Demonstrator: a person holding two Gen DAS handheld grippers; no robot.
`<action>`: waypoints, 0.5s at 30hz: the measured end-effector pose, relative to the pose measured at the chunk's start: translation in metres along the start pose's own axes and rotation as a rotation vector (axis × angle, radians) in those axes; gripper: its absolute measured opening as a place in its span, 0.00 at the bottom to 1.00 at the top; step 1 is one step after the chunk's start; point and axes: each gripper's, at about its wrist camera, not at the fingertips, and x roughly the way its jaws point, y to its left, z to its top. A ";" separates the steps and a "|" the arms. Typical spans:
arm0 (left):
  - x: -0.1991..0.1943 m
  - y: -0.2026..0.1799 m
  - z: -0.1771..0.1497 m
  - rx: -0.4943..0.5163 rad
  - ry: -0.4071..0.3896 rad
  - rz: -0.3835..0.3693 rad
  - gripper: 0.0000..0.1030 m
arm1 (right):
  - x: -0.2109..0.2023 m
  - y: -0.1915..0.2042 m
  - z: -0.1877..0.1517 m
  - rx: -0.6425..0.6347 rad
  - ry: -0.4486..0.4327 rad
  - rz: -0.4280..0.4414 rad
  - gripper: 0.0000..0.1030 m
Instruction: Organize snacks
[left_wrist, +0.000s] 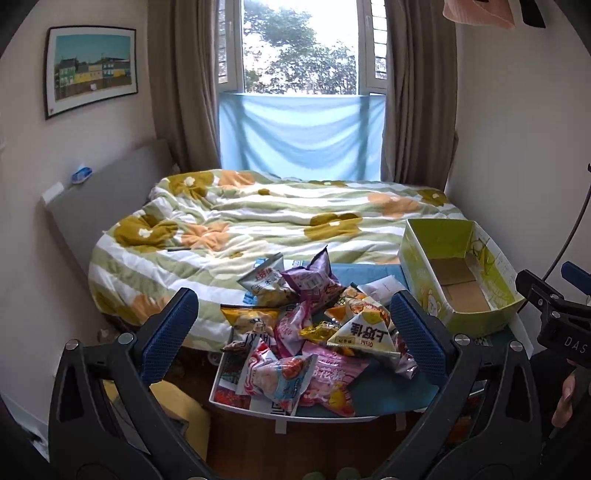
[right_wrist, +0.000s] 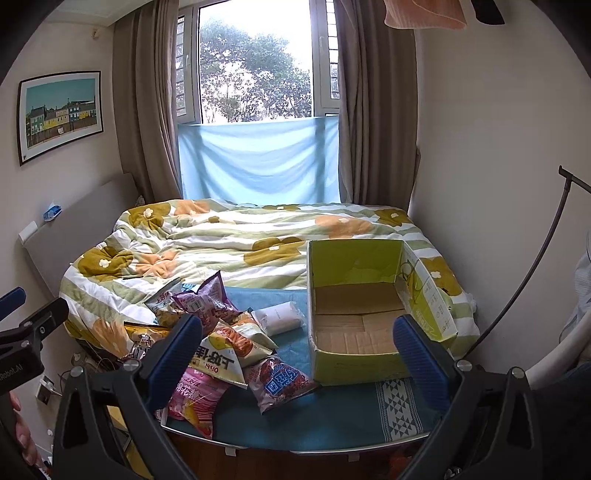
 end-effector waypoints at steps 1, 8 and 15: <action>0.000 0.000 0.000 0.000 0.000 -0.001 0.99 | 0.000 -0.001 0.000 0.001 -0.001 -0.001 1.00; 0.000 -0.002 -0.002 -0.001 0.003 -0.006 0.99 | -0.001 -0.003 0.000 0.005 0.001 -0.004 1.00; -0.001 -0.004 -0.004 0.001 0.003 -0.007 1.00 | -0.001 -0.003 -0.001 0.012 0.003 0.001 1.00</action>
